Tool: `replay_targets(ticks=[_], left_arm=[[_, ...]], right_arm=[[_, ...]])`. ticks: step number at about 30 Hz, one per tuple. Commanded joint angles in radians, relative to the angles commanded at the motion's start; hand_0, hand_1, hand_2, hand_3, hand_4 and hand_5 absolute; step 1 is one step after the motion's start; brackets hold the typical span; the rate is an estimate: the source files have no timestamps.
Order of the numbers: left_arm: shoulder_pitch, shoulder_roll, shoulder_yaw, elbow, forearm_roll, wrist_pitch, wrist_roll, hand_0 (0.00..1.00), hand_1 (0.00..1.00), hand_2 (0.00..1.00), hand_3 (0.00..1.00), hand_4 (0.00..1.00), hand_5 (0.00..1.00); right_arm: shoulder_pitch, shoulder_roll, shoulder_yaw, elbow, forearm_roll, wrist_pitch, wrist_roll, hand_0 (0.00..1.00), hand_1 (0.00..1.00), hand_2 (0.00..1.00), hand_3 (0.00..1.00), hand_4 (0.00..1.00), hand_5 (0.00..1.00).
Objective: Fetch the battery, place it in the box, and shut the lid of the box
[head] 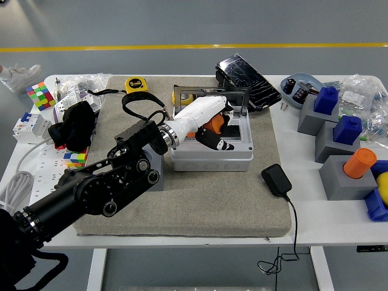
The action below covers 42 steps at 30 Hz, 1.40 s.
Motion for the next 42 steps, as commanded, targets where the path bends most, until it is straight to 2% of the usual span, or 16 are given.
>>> replay_targets(ticks=[3, 4, 8, 9, 10, 15, 16, 21, 22, 27, 28, 33, 34, 39, 40, 42], left_arm=[[-0.018, 0.0, 0.009, 0.046, 0.007, 0.003, 0.0, 0.025, 0.013, 0.115, 0.148, 0.998, 0.026], [-0.023, 0.0, 0.011, 0.059, 0.006, 0.006, -0.002, 0.043, 0.036, 0.143, 0.171, 0.998, 0.07], [-0.04, 0.0, 0.021, 0.097, -0.01, 0.02, -0.015, 0.043, 0.036, 0.143, 0.171, 0.998, 0.07], [-0.04, 0.0, 0.022, 0.1, -0.021, 0.022, -0.021, 0.043, 0.036, 0.143, 0.171, 0.998, 0.07], [-0.04, 0.0, 0.024, 0.1, -0.031, 0.023, -0.026, 0.13, 0.151, 0.231, 0.291, 0.998, 0.154], [-0.034, 0.0, 0.039, 0.092, -0.101, 0.023, -0.059, 0.13, 0.151, 0.231, 0.291, 0.998, 0.154], [-0.033, 0.0, 0.042, 0.09, -0.112, 0.022, -0.063, 0.277, 0.374, 0.413, 0.59, 0.998, 0.285], [-0.029, 0.0, 0.053, 0.084, -0.168, 0.013, -0.088, 0.277, 0.374, 0.413, 0.59, 0.998, 0.285], [-0.029, 0.0, 0.055, 0.083, -0.174, 0.014, -0.094, 0.566, 0.653, 0.613, 0.741, 0.998, 0.345], [-0.029, 0.0, 0.057, 0.085, -0.158, 0.015, -0.093, 0.566, 0.653, 0.613, 0.741, 0.998, 0.345], [-0.028, 0.0, 0.058, 0.084, -0.156, 0.015, -0.092, 0.637, 0.691, 0.651, 0.768, 0.998, 0.354], [-0.022, 0.0, 0.054, 0.065, -0.152, 0.011, -0.09, 0.637, 0.691, 0.651, 0.768, 0.998, 0.354], [-0.019, 0.0, 0.05, 0.057, -0.15, 0.012, -0.09, 0.601, 0.688, 0.656, 0.773, 0.998, 0.388], [0.005, 0.0, 0.022, -0.025, -0.142, 0.024, -0.113, 0.601, 0.688, 0.656, 0.773, 0.998, 0.388], [0.009, 0.0, 0.016, -0.046, -0.139, 0.027, -0.117, 0.487, 0.65, 0.639, 0.746, 0.998, 0.403], [0.019, 0.0, -0.001, -0.097, -0.129, 0.025, -0.109, 0.487, 0.65, 0.639, 0.746, 0.998, 0.403]], right_arm=[[0.001, 0.0, -0.004, 0.0, 0.001, 0.0, 0.0, 0.642, 0.663, 0.672, 0.576, 0.969, 0.58], [0.002, -0.001, -0.005, 0.0, 0.0, 0.001, 0.0, 0.642, 0.663, 0.672, 0.576, 0.969, 0.58], [0.004, -0.002, -0.005, 0.0, -0.005, 0.001, -0.002, 0.642, 0.663, 0.672, 0.576, 0.969, 0.58], [0.005, -0.003, -0.008, 0.0, -0.004, 0.001, -0.002, 0.642, 0.663, 0.672, 0.576, 0.969, 0.58], [0.005, -0.002, -0.009, 0.0, -0.003, 0.002, -0.002, 0.642, 0.663, 0.672, 0.576, 0.969, 0.58], [0.008, -0.002, -0.016, 0.0, 0.0, 0.002, -0.001, 0.642, 0.663, 0.672, 0.576, 0.969, 0.58], [0.008, -0.002, -0.016, 0.0, -0.001, 0.002, -0.001, 0.642, 0.663, 0.672, 0.576, 0.969, 0.58], [0.008, -0.003, -0.035, 0.0, 0.014, 0.003, 0.004, 0.642, 0.663, 0.672, 0.576, 0.969, 0.58], [0.009, -0.003, -0.036, 0.0, 0.014, 0.003, 0.004, 0.642, 0.663, 0.672, 0.576, 0.97, 0.58], [0.012, -0.003, -0.046, 0.0, 0.021, 0.003, 0.006, 0.642, 0.663, 0.672, 0.576, 0.97, 0.58], [0.012, -0.003, -0.047, 0.0, 0.023, 0.003, 0.006, 0.642, 0.663, 0.672, 0.576, 0.97, 0.58], [0.01, -0.003, -0.046, 0.0, 0.024, 0.003, 0.006, 0.642, 0.663, 0.672, 0.576, 0.97, 0.58], [0.009, -0.003, -0.047, 0.0, 0.026, 0.002, 0.006, 0.642, 0.663, 0.672, 0.575, 0.97, 0.58], [0.005, -0.002, -0.042, 0.0, 0.022, 0.002, 0.005, 0.642, 0.663, 0.672, 0.575, 0.97, 0.58], [0.004, -0.002, -0.041, 0.0, 0.021, 0.002, 0.005, 0.642, 0.663, 0.672, 0.575, 0.969, 0.58], [0.003, -0.002, -0.04, 0.0, 0.019, 0.003, 0.004, 0.642, 0.663, 0.672, 0.575, 0.969, 0.58]])
